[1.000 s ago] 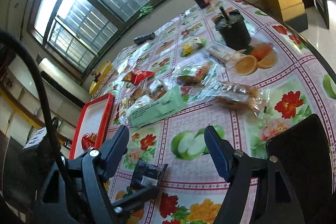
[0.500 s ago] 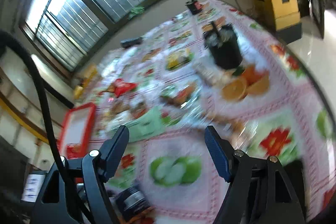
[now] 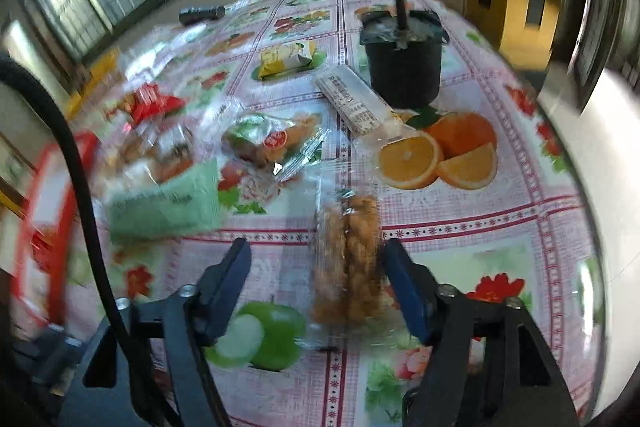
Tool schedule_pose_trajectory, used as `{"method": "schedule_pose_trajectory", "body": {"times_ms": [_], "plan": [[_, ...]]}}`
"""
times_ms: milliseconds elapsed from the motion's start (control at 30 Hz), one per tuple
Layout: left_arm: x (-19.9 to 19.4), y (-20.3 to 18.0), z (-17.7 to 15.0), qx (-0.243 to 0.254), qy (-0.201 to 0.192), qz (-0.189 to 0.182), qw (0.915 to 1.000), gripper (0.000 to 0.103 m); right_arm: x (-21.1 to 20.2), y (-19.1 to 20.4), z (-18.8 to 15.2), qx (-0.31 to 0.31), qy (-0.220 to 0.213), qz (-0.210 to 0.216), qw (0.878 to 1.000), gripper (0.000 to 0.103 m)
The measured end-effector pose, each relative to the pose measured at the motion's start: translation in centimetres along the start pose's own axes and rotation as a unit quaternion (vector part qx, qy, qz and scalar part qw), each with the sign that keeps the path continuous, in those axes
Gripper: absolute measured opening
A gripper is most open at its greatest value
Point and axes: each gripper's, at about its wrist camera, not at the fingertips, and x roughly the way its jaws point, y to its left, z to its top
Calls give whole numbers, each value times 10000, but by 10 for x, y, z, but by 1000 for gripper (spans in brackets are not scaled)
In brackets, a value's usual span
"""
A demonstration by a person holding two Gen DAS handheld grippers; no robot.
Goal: Organize snacks
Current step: 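Grasp the dark navy packet with the left tool while the right grasps the clear twist-snack bag, then carry both bags into the tray and open both tools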
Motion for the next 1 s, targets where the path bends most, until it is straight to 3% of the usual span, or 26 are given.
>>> {"method": "schedule_pose_trajectory", "body": {"times_ms": [167,233,333,400,467,567,633,733,900,1000], "plan": [[-1,21,-4,-375,-56,326,9987,57,4,10,3,138,-94,-673,9976,35],[-2,30,-7,-494,-83,384,9980,57,4,15,1,80,-108,-870,9961,34],[-7,42,-13,-672,-164,381,9969,54,-5,22,-14,154,-212,-757,9968,34],[-15,51,-17,-852,-278,214,9957,49,-15,29,-28,225,-264,-531,9980,33],[-30,63,-23,-1095,-515,106,9926,47,-25,41,-45,390,-312,27,9987,33],[-54,78,-27,-1364,-805,261,9870,47,-43,59,-50,456,-667,748,9939,33],[-69,91,-29,-1552,-898,340,9832,47,-52,74,-50,374,-834,879,9919,33],[-94,110,-32,-1788,-1132,369,9767,47,-66,102,-47,189,-1007,1449,9841,33],[-129,160,-41,-2184,-1329,844,9631,47,-71,170,-32,-499,-943,2429,9642,33],[-134,198,-47,-2444,-1314,1196,9532,47,-57,207,-19,-789,-764,2734,9556,33]]}}
